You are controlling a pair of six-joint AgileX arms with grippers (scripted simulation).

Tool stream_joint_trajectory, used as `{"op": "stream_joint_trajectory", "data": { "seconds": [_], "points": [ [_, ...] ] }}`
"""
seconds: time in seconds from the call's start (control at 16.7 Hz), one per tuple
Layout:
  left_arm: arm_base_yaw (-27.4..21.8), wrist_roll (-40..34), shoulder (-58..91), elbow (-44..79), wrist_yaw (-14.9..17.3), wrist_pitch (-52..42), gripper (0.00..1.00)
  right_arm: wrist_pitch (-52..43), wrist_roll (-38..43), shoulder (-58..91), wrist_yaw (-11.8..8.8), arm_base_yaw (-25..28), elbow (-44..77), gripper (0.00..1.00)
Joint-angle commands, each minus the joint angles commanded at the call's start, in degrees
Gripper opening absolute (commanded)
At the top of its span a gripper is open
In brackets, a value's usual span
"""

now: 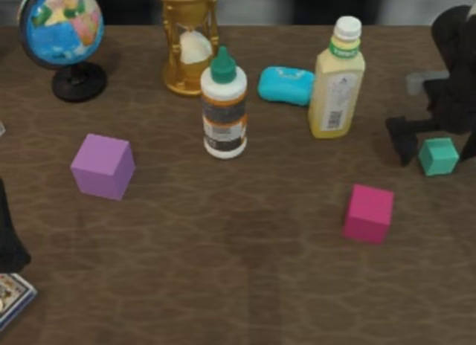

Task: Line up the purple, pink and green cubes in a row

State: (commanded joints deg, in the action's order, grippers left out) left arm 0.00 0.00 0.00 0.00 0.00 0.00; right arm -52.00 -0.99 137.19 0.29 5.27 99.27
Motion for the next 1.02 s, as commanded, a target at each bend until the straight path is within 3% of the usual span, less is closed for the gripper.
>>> {"op": "stream_joint_trajectory", "data": {
  "seconds": [0.24,1.02],
  "points": [
    [0.0,0.0,0.0,0.0,0.0,0.0,1.0,0.2,0.0,0.1,0.0,0.0,-0.2,1.0],
    [0.0,0.0,0.0,0.0,0.0,0.0,1.0,0.2,0.0,0.1,0.0,0.0,-0.2,0.02]
  ]
}}
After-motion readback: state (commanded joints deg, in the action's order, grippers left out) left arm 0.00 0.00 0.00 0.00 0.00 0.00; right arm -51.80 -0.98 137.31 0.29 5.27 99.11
